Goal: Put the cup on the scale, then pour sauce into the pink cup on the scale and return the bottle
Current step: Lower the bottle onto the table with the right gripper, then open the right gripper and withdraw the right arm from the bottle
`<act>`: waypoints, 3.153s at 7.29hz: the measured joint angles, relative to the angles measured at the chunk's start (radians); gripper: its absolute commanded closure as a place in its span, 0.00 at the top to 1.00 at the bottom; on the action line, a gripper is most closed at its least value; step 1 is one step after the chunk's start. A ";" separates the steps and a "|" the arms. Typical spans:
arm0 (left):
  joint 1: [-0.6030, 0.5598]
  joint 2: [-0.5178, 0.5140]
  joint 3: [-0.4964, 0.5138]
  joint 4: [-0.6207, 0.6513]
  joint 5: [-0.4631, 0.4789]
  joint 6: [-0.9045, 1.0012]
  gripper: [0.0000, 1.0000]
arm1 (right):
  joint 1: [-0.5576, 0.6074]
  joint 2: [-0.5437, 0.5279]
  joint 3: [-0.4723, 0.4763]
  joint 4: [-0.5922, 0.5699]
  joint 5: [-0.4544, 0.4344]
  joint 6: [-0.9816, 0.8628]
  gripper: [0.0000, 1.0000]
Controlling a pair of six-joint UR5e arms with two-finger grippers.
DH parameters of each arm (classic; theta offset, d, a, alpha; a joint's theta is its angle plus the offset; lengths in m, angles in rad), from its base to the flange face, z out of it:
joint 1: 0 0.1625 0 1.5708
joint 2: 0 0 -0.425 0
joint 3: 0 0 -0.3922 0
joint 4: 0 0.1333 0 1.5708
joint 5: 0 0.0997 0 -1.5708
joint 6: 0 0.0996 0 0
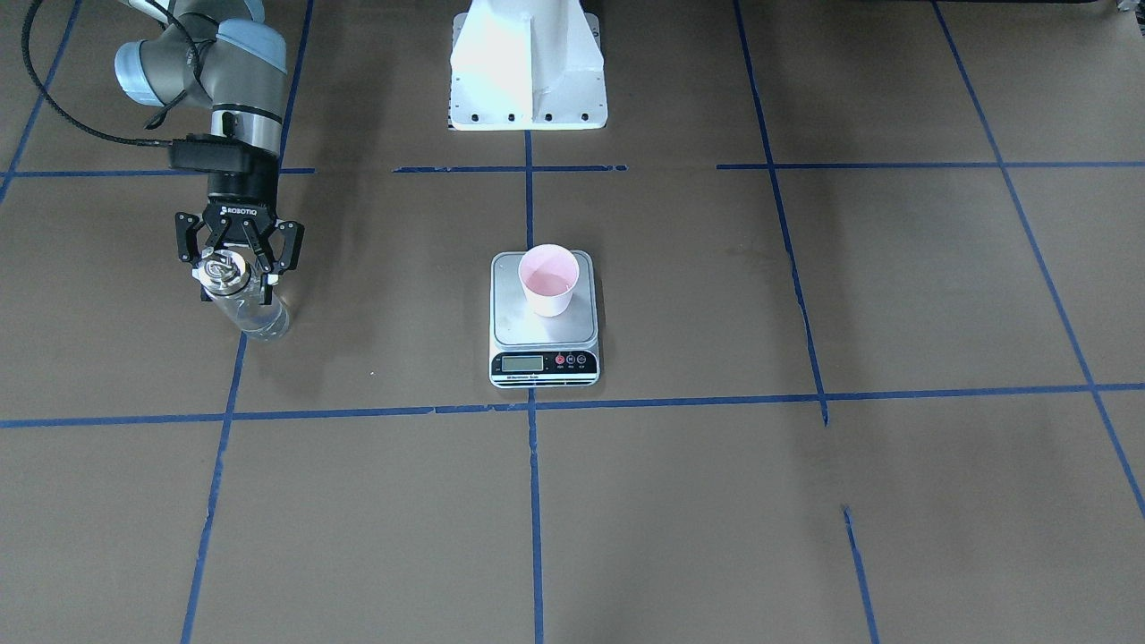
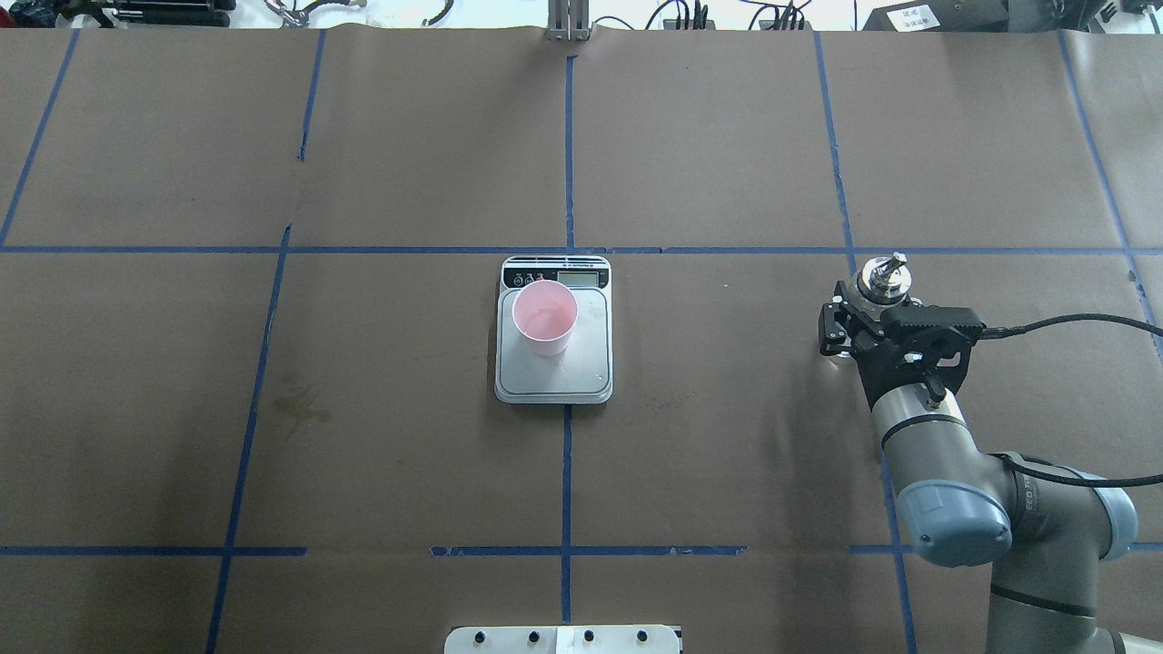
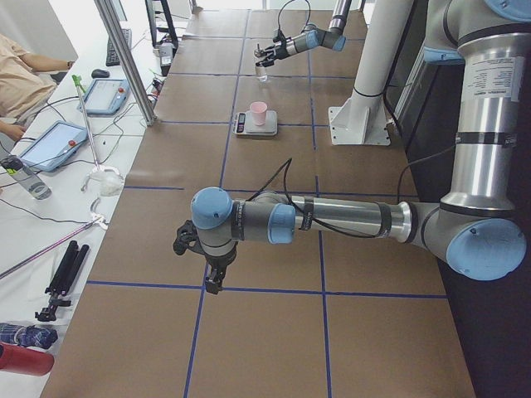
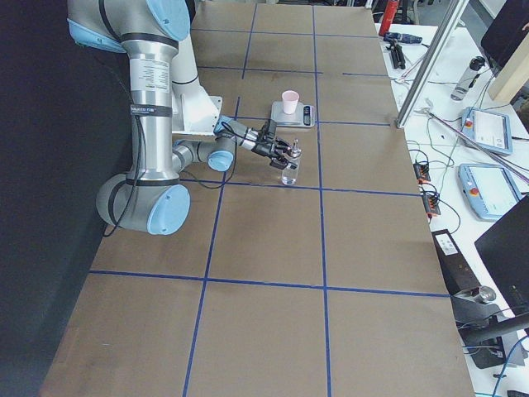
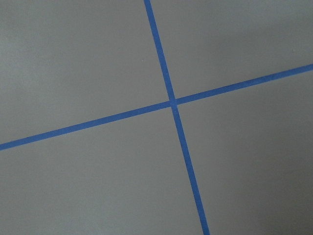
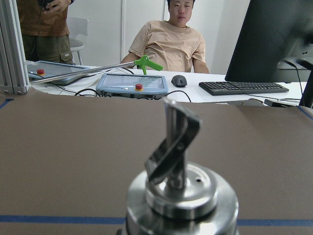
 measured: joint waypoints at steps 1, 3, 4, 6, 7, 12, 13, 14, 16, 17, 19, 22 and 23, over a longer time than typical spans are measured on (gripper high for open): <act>0.000 0.000 0.000 0.000 0.000 0.000 1.00 | -0.001 0.000 0.000 0.001 0.001 0.000 0.77; 0.000 0.000 -0.001 0.000 -0.001 0.000 1.00 | -0.003 0.000 0.000 0.001 0.001 0.000 1.00; 0.000 0.000 -0.001 0.000 -0.001 0.000 1.00 | -0.004 0.000 0.000 0.002 0.001 0.000 1.00; 0.000 0.000 -0.001 0.000 -0.001 0.000 1.00 | -0.004 0.000 0.000 0.002 -0.001 0.000 1.00; 0.000 0.000 -0.001 0.000 -0.001 0.000 1.00 | -0.006 0.000 0.000 0.001 -0.004 0.000 1.00; 0.000 -0.001 -0.002 0.000 -0.001 0.000 1.00 | -0.066 -0.030 0.004 0.003 -0.093 0.005 1.00; 0.001 0.000 -0.001 0.000 -0.001 0.000 1.00 | -0.084 -0.033 0.007 0.003 -0.118 0.014 1.00; 0.001 0.000 -0.001 0.000 -0.001 0.000 1.00 | -0.105 -0.037 0.008 0.003 -0.146 0.023 1.00; 0.000 0.000 0.000 0.000 0.000 0.000 1.00 | -0.158 -0.064 0.009 0.004 -0.212 0.065 1.00; 0.001 0.000 0.002 0.000 0.000 0.000 1.00 | -0.182 -0.085 0.010 0.006 -0.239 0.091 0.99; 0.001 0.000 0.003 0.000 -0.001 0.000 1.00 | -0.208 -0.176 0.007 0.114 -0.262 0.122 0.98; 0.002 0.001 0.001 0.000 -0.001 0.000 1.00 | -0.214 -0.289 -0.009 0.279 -0.258 0.109 0.99; 0.002 0.001 0.001 0.000 -0.004 0.000 1.00 | -0.198 -0.294 -0.012 0.287 -0.249 0.071 0.99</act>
